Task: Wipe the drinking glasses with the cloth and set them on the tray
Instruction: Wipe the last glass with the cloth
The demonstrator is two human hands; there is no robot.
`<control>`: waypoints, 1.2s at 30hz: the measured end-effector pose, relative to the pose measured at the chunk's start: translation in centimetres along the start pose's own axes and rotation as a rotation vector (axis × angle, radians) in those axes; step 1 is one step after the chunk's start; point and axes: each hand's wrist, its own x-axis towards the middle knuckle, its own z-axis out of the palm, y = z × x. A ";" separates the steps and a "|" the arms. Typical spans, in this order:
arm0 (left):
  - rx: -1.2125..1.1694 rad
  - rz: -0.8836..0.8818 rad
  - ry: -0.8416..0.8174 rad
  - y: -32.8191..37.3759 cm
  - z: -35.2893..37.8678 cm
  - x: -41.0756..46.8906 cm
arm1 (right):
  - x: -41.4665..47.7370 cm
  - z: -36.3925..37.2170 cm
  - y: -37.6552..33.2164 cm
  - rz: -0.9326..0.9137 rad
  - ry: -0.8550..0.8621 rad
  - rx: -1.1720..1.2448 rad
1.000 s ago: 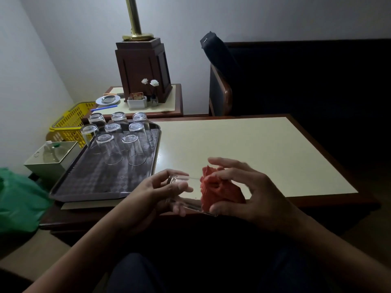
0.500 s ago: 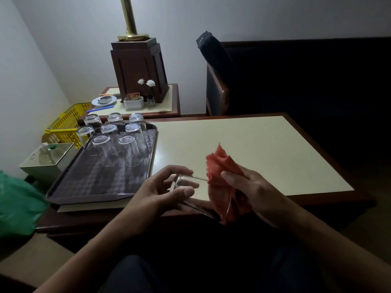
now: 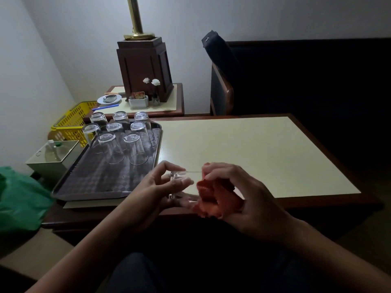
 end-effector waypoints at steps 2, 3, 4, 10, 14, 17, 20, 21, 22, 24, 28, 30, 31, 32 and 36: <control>0.013 0.048 0.005 0.0 -0.1 -0.1 | -0.1 -0.1 -0.1 0.138 -0.005 0.064; 0.029 0.063 0.006 -0.1 -0.1 -0.2 | -0.2 -0.1 -0.1 0.197 -0.017 0.100; 0.049 0.072 0.009 -0.2 0.0 -0.2 | -0.2 -0.1 0.0 0.247 -0.020 0.144; 0.048 -0.025 0.107 -0.4 0.8 -0.2 | -0.1 -0.3 -0.6 0.452 -0.121 0.148; 0.059 -0.038 0.087 -0.4 0.7 -0.4 | 0.5 0.6 -1.1 0.565 -0.045 0.519; 0.107 -0.009 0.006 -0.3 0.5 -0.6 | 0.4 0.2 -0.6 0.522 -0.018 0.563; 0.009 -0.023 0.015 -0.3 0.5 -0.2 | 0.0 -0.9 -0.7 0.251 -0.196 0.195; -0.021 -0.038 0.038 -0.2 0.5 0.0 | -0.1 -0.8 -0.6 0.118 -0.194 0.011; -0.035 -0.056 0.059 -0.2 0.5 0.2 | -0.1 -0.3 -0.3 -0.028 -0.178 -0.134; -0.034 -0.061 0.043 -0.2 0.4 0.3 | -0.3 0.6 0.1 -0.145 -0.130 -0.236; 0.030 0.081 -0.136 -0.4 -0.3 -0.4 | -0.1 -0.4 -0.1 0.219 -0.042 0.232; 0.050 0.117 -0.170 -0.5 0.0 -0.6 | 0.3 -1.0 -0.2 0.336 -0.126 0.370; 0.043 0.100 -0.132 -0.6 0.4 -0.4 | 0.1 -1.2 -0.4 0.307 -0.156 0.299; 0.031 0.053 -0.071 -0.6 0.8 -0.2 | 0.0 -1.2 -0.7 0.221 -0.138 0.157; 0.013 -0.197 0.082 -0.7 1.2 0.3 | -0.3 0.6 0.0 -0.249 -0.080 -0.342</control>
